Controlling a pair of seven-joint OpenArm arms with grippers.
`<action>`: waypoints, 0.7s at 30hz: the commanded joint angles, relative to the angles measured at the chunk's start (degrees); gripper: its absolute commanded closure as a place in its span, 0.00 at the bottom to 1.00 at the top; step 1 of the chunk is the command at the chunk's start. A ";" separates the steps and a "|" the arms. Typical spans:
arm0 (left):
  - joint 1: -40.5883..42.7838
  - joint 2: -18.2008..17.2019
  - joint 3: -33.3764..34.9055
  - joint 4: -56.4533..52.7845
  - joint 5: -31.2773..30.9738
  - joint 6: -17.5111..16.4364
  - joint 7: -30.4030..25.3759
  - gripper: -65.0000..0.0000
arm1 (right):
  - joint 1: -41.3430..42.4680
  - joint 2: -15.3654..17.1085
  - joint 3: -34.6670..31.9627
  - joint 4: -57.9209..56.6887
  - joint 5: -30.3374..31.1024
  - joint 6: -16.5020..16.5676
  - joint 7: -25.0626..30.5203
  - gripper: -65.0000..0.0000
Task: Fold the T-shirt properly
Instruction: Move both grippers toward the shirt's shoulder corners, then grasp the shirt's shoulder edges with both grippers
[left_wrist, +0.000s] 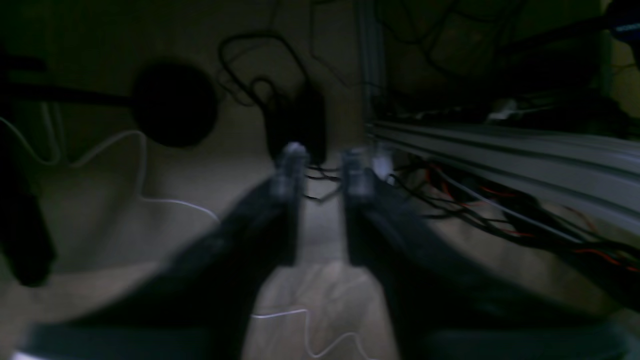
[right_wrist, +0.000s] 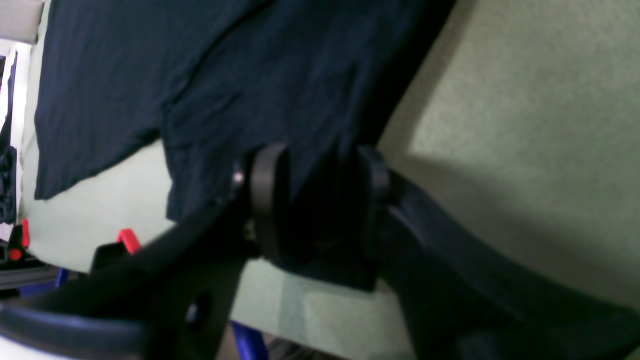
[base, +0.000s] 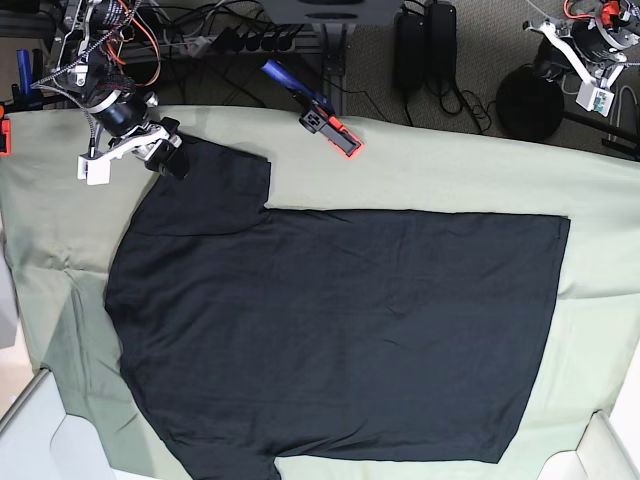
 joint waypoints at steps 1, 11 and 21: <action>0.63 -0.66 -0.46 0.81 -1.11 -1.29 -0.68 0.56 | -0.07 0.02 -0.02 0.63 -0.87 3.28 -0.28 0.64; -5.79 -1.64 -0.46 0.81 -3.13 -1.25 -0.61 0.49 | -0.02 0.00 0.00 0.63 -4.92 3.28 1.18 1.00; -23.32 -2.89 -0.46 -7.72 -3.26 0.94 -1.51 0.49 | -0.02 0.15 0.00 0.63 -7.39 3.26 1.18 1.00</action>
